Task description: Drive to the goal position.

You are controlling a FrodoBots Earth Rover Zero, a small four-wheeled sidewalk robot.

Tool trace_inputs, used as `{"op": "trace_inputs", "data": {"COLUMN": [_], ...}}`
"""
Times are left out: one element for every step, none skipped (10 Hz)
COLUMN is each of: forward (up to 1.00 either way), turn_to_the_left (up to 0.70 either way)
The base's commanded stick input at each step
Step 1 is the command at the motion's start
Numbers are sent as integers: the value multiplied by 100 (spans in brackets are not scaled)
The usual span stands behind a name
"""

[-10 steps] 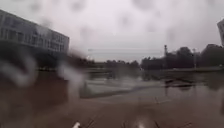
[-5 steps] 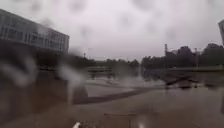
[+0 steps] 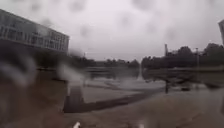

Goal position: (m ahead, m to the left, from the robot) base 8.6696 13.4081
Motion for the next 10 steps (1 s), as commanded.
{"op": "trace_inputs", "data": {"forward": [70, 70, 70, 70, 70, 70, 70, 70, 70, 70], "turn_to_the_left": [1, 1, 1, 1, 1, 1, 1, 1, 1, 1]}}
